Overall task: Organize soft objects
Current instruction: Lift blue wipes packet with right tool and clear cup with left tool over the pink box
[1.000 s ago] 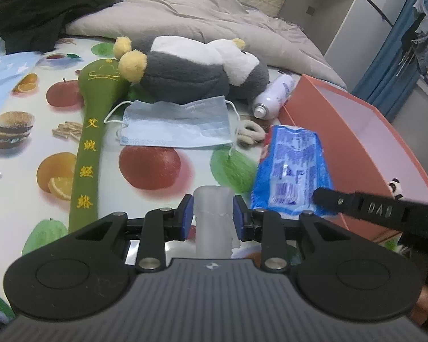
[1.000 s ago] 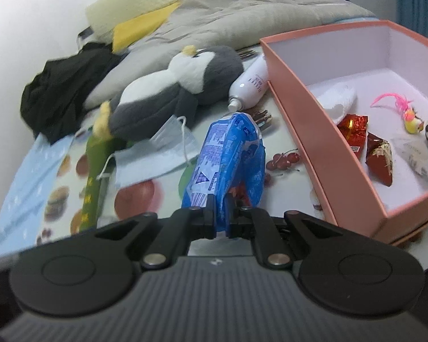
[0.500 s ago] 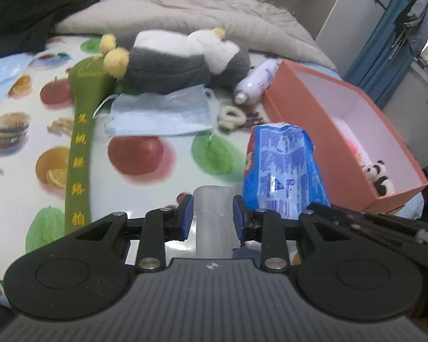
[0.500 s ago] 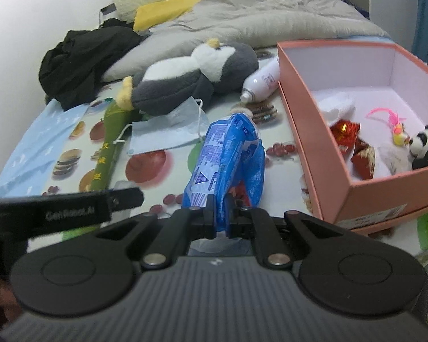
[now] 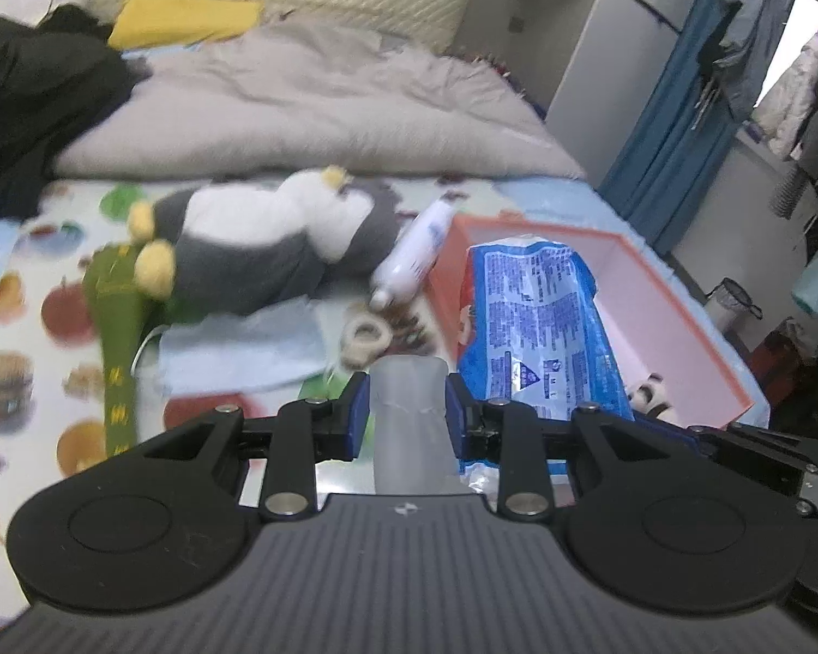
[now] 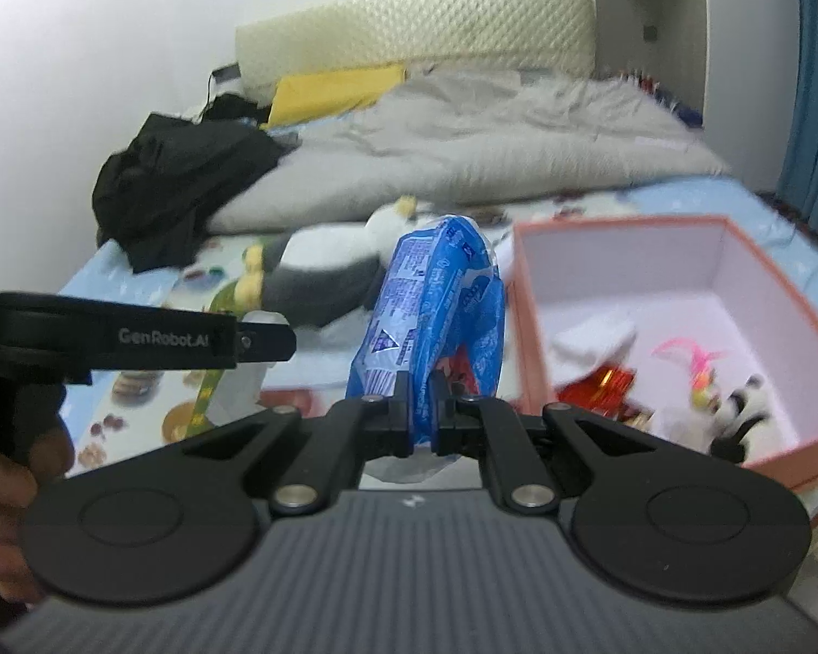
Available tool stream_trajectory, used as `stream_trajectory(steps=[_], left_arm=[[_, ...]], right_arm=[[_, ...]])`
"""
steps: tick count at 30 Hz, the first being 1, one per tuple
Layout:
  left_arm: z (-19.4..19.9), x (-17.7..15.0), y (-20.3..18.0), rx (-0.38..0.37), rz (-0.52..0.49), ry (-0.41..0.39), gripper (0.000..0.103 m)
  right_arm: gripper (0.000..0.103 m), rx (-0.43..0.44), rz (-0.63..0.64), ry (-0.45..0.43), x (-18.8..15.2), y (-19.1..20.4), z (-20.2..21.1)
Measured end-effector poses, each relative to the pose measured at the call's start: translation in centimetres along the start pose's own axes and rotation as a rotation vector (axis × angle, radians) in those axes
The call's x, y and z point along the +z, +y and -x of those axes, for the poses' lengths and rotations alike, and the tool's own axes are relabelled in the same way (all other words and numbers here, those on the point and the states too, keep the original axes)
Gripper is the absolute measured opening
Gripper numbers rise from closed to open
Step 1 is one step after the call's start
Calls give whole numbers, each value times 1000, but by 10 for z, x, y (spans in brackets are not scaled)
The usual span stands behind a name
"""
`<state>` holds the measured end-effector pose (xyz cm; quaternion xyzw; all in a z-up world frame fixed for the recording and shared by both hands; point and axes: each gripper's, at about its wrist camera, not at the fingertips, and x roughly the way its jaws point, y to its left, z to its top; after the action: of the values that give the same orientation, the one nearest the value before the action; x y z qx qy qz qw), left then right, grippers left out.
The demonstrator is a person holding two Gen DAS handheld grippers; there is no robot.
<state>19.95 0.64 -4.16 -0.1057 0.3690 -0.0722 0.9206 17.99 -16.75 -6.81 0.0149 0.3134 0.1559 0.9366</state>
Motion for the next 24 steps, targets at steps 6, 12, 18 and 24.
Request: stream_trajectory(steps=[6,12,18,24], left_arm=[[-7,40,-39,-36,-51,-21,34],[-18,75,-90,-87,-114,-37,34],[-46,98,-147,-139,-143,-3,34],[-98,114,-191,-125,-172,63,34]], right_arm=[[9,-58,21,-81,35,-23,21],[9,-127,7,-124,68,-61,32],[9,-199,-35,-101,91,-113,28],[9,-217,-87,-10,102,-166,11]])
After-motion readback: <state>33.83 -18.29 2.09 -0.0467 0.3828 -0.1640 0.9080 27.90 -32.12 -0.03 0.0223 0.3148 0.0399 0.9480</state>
